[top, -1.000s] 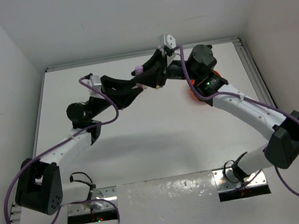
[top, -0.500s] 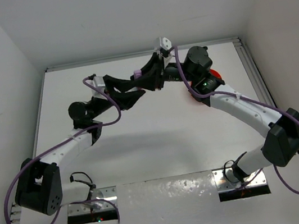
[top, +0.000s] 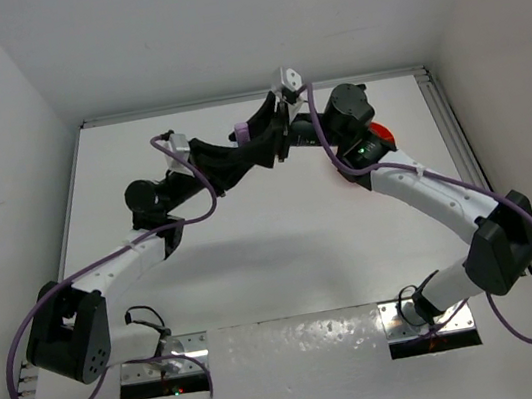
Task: Sort the stationery into containers
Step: Close the pen cap on the pen.
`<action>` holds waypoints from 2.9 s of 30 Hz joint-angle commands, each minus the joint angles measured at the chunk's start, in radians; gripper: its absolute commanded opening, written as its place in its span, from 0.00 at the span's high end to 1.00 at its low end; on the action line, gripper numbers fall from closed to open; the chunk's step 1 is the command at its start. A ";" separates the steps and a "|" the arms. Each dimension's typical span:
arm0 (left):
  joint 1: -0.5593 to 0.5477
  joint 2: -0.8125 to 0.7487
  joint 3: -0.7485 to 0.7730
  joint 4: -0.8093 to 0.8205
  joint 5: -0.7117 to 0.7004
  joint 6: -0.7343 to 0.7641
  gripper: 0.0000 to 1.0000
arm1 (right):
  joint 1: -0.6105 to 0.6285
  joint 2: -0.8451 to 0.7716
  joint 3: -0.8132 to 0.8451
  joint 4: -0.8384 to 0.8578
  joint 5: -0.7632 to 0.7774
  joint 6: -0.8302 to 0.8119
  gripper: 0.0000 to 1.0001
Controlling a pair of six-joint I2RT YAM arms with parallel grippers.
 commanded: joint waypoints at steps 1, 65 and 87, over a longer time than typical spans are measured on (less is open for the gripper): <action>-0.007 -0.007 0.025 0.082 -0.053 -0.027 1.00 | 0.007 0.005 0.021 -0.052 -0.026 -0.011 0.51; 0.022 -0.006 0.129 0.444 -0.122 -0.254 1.00 | -0.064 0.023 0.043 -0.147 -0.239 0.001 1.00; 0.028 -0.006 0.126 0.458 -0.120 -0.175 1.00 | -0.064 0.037 -0.068 -0.334 -0.210 -0.169 1.00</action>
